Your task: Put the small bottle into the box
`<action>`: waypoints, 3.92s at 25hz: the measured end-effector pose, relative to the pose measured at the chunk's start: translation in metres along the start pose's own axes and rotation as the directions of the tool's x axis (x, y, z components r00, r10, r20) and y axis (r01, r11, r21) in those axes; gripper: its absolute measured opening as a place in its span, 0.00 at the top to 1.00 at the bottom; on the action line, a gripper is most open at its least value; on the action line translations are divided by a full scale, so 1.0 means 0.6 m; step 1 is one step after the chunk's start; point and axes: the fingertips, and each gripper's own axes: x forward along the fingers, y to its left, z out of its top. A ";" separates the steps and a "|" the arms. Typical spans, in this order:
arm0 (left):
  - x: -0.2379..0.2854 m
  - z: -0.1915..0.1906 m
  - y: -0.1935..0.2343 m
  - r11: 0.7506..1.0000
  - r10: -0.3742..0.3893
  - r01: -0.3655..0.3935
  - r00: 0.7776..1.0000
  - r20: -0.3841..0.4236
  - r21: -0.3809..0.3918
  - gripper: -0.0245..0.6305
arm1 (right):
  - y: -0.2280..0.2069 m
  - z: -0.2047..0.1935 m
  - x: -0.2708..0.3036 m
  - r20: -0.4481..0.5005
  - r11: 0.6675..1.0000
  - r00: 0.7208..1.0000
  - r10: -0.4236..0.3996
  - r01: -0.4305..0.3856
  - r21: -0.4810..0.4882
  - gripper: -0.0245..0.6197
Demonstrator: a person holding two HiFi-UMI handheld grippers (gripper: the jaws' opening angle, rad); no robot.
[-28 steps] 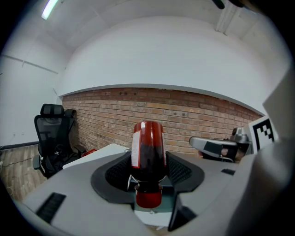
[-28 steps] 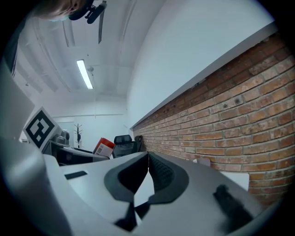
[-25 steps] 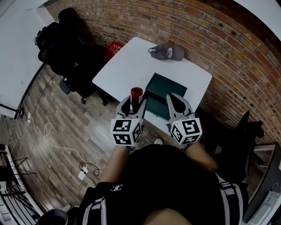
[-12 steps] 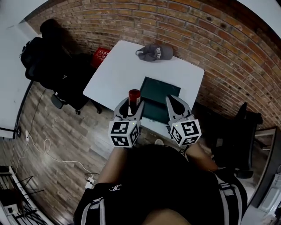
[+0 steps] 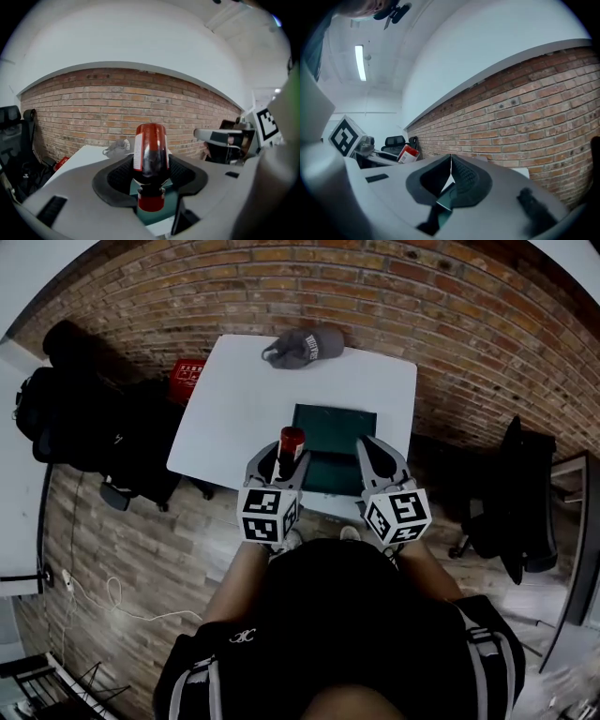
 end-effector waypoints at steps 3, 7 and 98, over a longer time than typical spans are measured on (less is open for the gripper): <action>0.017 -0.026 -0.005 0.996 -0.029 0.035 0.997 -0.076 0.081 0.62 | -0.010 -0.014 0.001 -0.017 0.999 0.999 -0.039 0.039 0.018 0.91; 0.043 -0.059 0.000 0.981 -0.041 0.070 0.986 -0.161 0.182 0.62 | -0.016 -0.016 0.001 -0.014 0.997 0.997 -0.078 0.078 0.004 0.91; 0.199 -0.275 0.019 0.928 -0.024 0.202 0.872 -0.489 0.315 0.76 | -0.085 -0.095 -0.106 -0.147 0.959 0.952 -0.270 0.280 0.054 0.91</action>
